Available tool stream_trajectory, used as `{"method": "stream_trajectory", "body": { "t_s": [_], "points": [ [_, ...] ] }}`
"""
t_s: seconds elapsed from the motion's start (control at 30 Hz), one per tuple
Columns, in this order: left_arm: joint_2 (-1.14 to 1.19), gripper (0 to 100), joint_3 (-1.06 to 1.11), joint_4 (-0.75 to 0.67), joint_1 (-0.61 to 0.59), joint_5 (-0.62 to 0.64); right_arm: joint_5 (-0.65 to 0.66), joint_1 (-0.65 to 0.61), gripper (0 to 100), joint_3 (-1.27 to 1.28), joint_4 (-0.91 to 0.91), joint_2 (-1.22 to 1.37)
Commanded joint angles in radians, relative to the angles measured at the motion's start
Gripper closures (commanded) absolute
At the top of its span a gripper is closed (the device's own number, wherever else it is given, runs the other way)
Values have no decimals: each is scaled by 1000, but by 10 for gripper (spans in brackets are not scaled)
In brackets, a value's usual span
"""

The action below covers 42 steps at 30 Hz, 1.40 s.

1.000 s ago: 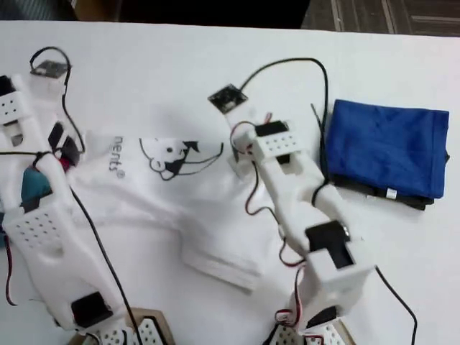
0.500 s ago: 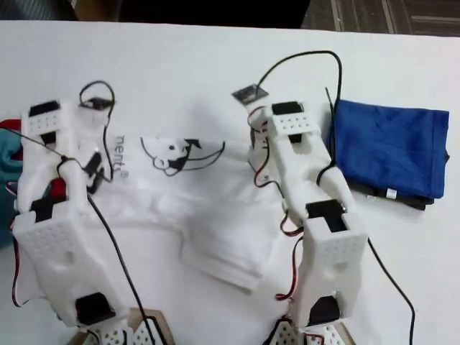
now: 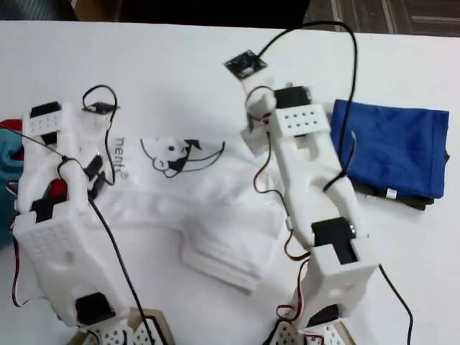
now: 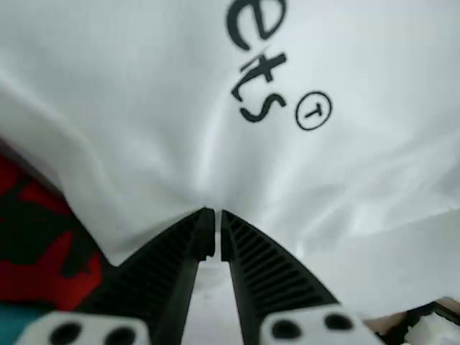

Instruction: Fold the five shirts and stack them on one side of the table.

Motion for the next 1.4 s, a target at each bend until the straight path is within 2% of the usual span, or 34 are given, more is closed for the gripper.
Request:
{"method": "stream_trajectory", "body": {
  "t_s": [0.0,0.13,0.33,0.5,0.67,0.8,0.97,1.17,1.27,1.37],
  "points": [
    [-80,978,-50,51,-9,2,-55,-54,974,-5,-71,85],
    [-61,974,-13,6,-29,-2,-49,-39,981,-9,-88,200],
    [-2,974,74,-94,-35,2,-43,94,978,-18,-107,262],
    [66,975,74,-163,-28,54,80,136,978,-94,-119,341],
    [127,975,-27,-150,-18,120,91,133,978,-236,-85,450],
    [157,975,-125,-46,-20,118,92,131,978,-394,35,469],
    [126,975,-174,-3,-25,118,92,87,978,-534,208,375],
    [-14,975,-171,28,-20,118,92,-13,978,-548,349,185],
    [-91,975,-177,61,-20,94,92,-56,978,-482,374,90],
    [-141,975,-173,64,-25,84,95,-117,978,-292,371,-19]
  ]
}}
